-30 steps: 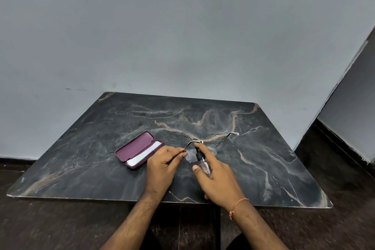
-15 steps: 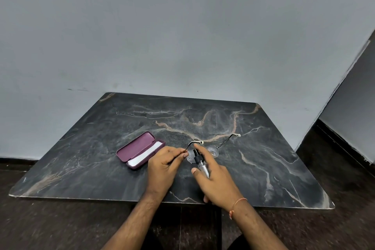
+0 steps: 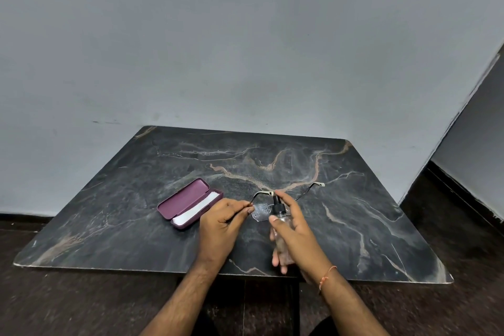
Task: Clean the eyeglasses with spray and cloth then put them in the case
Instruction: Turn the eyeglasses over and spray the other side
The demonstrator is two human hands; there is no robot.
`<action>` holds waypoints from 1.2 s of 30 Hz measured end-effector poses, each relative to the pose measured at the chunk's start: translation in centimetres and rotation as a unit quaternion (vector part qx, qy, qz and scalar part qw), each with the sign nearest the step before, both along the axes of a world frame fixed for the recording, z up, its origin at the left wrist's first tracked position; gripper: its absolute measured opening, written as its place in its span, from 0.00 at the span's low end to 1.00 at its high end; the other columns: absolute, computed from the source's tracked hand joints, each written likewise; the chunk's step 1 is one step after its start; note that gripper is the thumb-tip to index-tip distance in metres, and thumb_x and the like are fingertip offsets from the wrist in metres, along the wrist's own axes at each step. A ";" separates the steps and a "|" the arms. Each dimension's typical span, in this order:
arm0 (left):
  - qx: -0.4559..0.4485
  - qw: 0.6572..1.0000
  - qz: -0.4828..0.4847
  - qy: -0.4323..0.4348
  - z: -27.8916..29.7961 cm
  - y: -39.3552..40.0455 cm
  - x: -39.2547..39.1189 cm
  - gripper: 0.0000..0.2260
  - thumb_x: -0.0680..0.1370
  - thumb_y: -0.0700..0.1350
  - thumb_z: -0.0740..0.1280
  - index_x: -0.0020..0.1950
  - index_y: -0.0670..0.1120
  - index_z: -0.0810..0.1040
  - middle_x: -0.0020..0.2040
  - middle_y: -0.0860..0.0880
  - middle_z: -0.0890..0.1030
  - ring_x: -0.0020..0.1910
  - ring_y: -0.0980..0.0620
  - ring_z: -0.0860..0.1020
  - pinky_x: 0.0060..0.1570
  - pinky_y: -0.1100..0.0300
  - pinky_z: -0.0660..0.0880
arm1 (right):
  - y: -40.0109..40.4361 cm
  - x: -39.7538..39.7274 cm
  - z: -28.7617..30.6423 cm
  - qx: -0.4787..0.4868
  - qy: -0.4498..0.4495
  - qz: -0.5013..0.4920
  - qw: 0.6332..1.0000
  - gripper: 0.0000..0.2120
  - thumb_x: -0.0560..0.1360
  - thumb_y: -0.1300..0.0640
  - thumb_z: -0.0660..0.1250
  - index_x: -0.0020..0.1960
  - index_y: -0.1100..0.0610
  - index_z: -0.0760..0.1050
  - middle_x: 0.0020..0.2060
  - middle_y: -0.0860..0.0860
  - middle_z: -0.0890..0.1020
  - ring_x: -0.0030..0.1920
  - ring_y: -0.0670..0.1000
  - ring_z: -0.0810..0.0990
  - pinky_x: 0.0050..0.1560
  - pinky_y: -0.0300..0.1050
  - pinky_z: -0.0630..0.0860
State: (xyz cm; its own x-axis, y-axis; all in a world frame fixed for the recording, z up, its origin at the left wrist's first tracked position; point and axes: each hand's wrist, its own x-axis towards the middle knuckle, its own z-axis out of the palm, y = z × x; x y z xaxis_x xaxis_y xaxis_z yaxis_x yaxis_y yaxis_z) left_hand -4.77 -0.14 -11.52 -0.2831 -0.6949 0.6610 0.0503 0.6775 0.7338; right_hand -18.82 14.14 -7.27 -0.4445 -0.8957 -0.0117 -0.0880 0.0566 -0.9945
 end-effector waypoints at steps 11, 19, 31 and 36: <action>-0.003 1.000 0.007 0.002 -0.1 -0.1 -0.1 0.06 0.77 0.43 0.80 0.54 0.49 0.92 0.48 0.59 0.89 0.48 0.56 0.88 0.52 0.60 0.84 | 1.7 -3.6 0.9 -0.008 -0.060 -0.037 0.997 0.30 0.83 0.57 0.71 0.72 0.24 0.70 0.42 0.55 0.86 0.27 0.60 0.82 0.25 0.46 0.78; 0.006 1.000 -0.003 0.009 -0.3 -0.1 -0.2 0.06 0.77 0.44 0.79 0.54 0.49 0.92 0.48 0.58 0.88 0.49 0.55 0.88 0.52 0.63 0.83 | 1.0 -3.2 0.5 0.010 -0.034 -0.015 0.999 0.28 0.84 0.58 0.68 0.73 0.28 0.68 0.37 0.56 0.82 0.24 0.58 0.79 0.21 0.42 0.74; 0.014 1.000 -0.013 0.019 -0.6 -0.5 -0.3 0.06 0.79 0.50 0.78 0.55 0.53 0.91 0.50 0.59 0.88 0.50 0.55 0.88 0.53 0.64 0.82 | 1.0 -3.0 -0.5 0.014 -0.048 -0.028 0.998 0.27 0.84 0.56 0.68 0.73 0.28 0.67 0.37 0.55 0.80 0.24 0.58 0.78 0.22 0.40 0.72; 0.009 1.000 -0.009 0.016 -0.7 -0.6 -0.4 0.06 0.78 0.44 0.80 0.55 0.52 0.91 0.49 0.59 0.88 0.49 0.55 0.88 0.52 0.64 0.82 | 1.0 -1.4 0.9 0.016 0.010 0.000 1.000 0.30 0.84 0.56 0.68 0.74 0.24 0.65 0.35 0.53 0.82 0.24 0.59 0.80 0.20 0.41 0.73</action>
